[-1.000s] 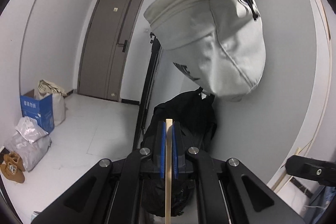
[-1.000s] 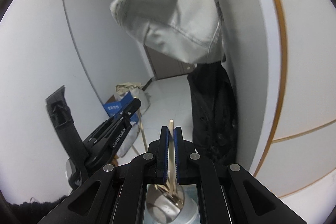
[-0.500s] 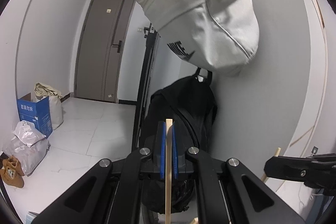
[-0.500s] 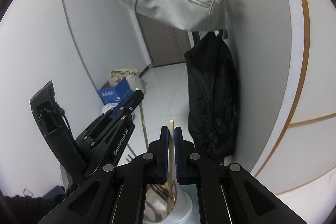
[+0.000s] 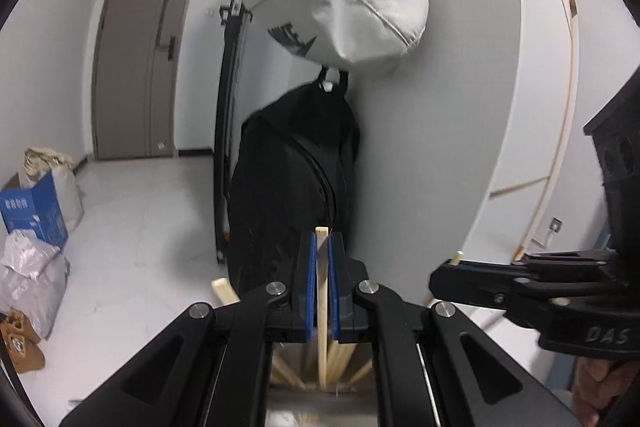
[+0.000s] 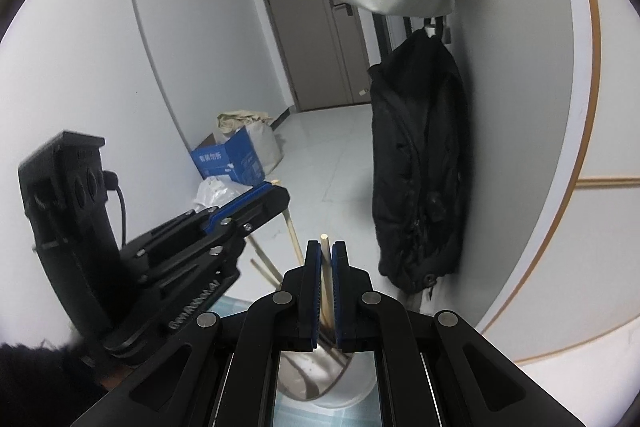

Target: Organize utensils

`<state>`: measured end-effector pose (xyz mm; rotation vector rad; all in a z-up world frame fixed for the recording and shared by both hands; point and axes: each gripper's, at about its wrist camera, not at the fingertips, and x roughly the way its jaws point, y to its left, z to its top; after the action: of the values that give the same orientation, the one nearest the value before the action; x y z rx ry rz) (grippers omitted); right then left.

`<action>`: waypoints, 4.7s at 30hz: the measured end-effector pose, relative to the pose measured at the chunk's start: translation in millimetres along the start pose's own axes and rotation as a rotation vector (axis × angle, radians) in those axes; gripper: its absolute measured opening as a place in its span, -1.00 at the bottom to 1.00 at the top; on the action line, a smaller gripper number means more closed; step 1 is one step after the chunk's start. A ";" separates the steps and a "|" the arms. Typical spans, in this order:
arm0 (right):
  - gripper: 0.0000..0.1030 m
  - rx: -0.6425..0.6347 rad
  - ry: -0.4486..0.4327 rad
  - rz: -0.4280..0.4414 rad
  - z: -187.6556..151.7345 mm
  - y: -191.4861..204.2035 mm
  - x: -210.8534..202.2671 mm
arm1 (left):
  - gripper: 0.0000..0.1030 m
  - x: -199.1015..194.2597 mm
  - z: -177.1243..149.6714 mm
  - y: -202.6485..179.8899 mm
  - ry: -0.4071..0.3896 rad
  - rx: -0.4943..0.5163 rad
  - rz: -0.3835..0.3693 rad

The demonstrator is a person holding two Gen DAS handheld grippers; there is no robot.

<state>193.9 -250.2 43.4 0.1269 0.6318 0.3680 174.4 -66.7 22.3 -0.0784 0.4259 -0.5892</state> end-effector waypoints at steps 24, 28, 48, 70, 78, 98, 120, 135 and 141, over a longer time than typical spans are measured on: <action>0.47 0.139 -0.266 0.032 -61.7 12.2 -106.3 | 0.47 -88.9 -4.6 -13.8 0.030 -0.131 0.133; 0.66 0.110 -0.299 0.034 -76.3 24.1 -120.5 | 0.51 -100.6 -16.9 -24.0 0.025 -0.142 0.187; 1.00 0.044 -0.365 0.022 -132.8 46.3 -150.2 | 0.76 -134.1 -48.7 -53.6 0.029 -0.103 0.389; 1.00 0.014 -0.397 0.012 -131.2 47.5 -160.7 | 0.76 -145.4 -48.8 -54.3 -0.020 -0.156 0.374; 1.00 0.009 -0.399 0.015 -130.9 49.6 -162.3 | 0.76 -145.4 -49.9 -54.2 -0.026 -0.150 0.400; 1.00 0.001 -0.410 0.021 -131.7 50.4 -163.2 | 0.76 -142.2 -50.7 -56.8 -0.022 -0.147 0.406; 1.00 0.015 -0.423 0.013 -129.8 51.0 -169.0 | 0.76 -138.6 -53.7 -56.8 -0.023 -0.160 0.425; 1.00 0.015 -0.415 0.007 -129.0 50.9 -167.8 | 0.76 -137.4 -54.0 -56.6 -0.024 -0.158 0.439; 1.00 0.014 -0.420 0.005 -129.3 51.8 -170.2 | 0.76 -137.8 -53.5 -60.7 -0.032 -0.136 0.440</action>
<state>-25.5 -265.2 45.5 0.2126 0.2193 0.3290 17.7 -38.2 35.9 -0.1202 0.4353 -0.1255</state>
